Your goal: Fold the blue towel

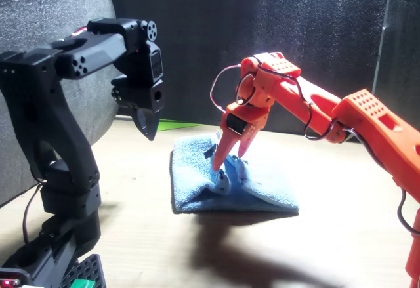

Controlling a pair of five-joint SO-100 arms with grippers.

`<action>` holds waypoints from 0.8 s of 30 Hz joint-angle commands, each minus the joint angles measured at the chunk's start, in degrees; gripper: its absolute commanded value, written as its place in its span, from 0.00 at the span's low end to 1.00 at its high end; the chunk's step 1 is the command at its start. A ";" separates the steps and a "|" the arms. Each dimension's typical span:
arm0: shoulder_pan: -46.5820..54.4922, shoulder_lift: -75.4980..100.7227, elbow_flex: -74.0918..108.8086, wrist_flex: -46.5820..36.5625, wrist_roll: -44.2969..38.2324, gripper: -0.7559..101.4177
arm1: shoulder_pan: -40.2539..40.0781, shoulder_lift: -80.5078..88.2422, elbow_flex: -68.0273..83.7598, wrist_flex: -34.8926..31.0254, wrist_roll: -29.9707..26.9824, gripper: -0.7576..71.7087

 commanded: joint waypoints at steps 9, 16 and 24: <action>-0.44 -2.72 0.09 1.32 3.60 0.01 | 0.53 2.90 1.67 0.70 0.62 0.66; -10.90 -18.46 -8.35 1.85 4.13 0.01 | 1.41 3.34 -0.35 0.62 1.41 0.61; -6.94 -25.66 -27.77 10.28 4.31 0.05 | 0.00 4.22 -0.26 0.70 1.67 0.58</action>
